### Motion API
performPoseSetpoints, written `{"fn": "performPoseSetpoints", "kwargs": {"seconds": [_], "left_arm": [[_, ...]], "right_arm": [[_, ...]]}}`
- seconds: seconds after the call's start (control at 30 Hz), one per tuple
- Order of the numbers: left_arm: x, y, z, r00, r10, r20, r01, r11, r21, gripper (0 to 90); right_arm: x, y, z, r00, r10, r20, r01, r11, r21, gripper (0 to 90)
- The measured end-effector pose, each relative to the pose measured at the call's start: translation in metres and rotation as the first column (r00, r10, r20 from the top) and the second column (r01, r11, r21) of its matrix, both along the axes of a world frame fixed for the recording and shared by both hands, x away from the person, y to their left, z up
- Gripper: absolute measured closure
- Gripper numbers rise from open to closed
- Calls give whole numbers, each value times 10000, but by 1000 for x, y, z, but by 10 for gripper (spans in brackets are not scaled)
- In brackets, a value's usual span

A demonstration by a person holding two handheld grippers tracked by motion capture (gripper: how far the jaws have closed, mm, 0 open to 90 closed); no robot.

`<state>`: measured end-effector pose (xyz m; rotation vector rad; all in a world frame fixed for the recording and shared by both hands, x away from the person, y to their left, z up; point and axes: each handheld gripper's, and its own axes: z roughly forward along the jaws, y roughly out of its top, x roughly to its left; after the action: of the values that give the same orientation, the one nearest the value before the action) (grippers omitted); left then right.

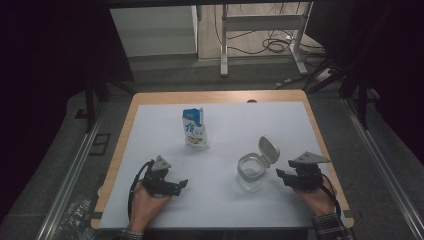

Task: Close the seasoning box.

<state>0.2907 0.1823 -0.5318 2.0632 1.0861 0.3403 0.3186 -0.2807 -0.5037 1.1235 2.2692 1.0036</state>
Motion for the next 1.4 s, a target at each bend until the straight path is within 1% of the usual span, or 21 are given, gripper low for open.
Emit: {"fn": "performPoseSetpoints", "kwargs": {"seconds": [0.17,0.27,0.33,0.4,0.47,0.53,0.57,0.6,0.63,0.7,0.73,0.8,0.87,1.0,1.07,1.2,1.33,1.4], "left_arm": [[7,2,7,9997,-170,175,174,9995,-249,60],[13,2,12,9994,-230,264,237,9994,-255,60],[17,2,15,9991,-322,290,333,9987,-380,60],[22,1,19,9985,-406,361,421,9983,-413,60],[26,1,23,9981,-464,416,483,9978,-448,60],[30,1,27,9976,-524,444,545,9974,-475,60],[32,1,29,9974,-538,476,560,9974,-454,60],[34,1,31,9973,-540,502,563,9974,-453,61],[36,1,33,9969,-555,557,579,9974,-425,60],[40,1,38,9964,-587,609,616,9970,-465,61],[42,1,40,9962,-592,641,622,9970,-454,62],[47,1,43,9957,-653,654,680,9969,-406,67],[52,1,46,9950,-732,679,758,9965,-356,65],[62,2,53,9943,-739,772,761,9968,-260,82],[67,2,57,9927,-770,927,785,9968,-123,103],[76,0,62,9898,-832,1153,843,9964,-50,133],[83,-1,66,9866,-821,1408,852,9962,-161,150],[87,-2,69,9835,-776,1632,819,9965,-195,156]], "right_arm": [[3,1,-8,9992,222,-341,-226,9997,-133,371],[5,3,-13,9987,252,-449,-275,9983,-508,367],[5,5,-16,9983,263,-516,-300,9970,-715,365],[6,6,-18,9978,251,-608,-301,9962,-820,364],[6,6,-18,9978,245,-615,-292,9967,-752,364],[7,5,-19,9976,238,-644,-279,9976,-634,344],[8,4,-20,9976,235,-658,-268,9984,-504,334],[8,2,-21,9974,367,-617,-391,9985,-377,314],[8,2,-22,9973,442,-590,-463,9983,-346,299],[8,2,-24,9974,595,-414,-612,9974,-392,268],[8,2,-25,9973,632,-377,-644,9974,-311,258],[8,1,-25,9965,708,-441,-719,9971,-240,232],[8,2,-25,9963,763,-402,-777,9964,-347,228],[8,2,-26,9959,795,-429,-809,9962,-322,220],[8,2,-26,9959,801,-431,-816,9961,-325,219],[9,2,-26,9957,816,-433,-830,9960,-317,217],[9,2,-26,9954,855,-429,-869,9957,-332,213],[9,2,-26,9953,865,-433,-879,9956,-329,211]]}}
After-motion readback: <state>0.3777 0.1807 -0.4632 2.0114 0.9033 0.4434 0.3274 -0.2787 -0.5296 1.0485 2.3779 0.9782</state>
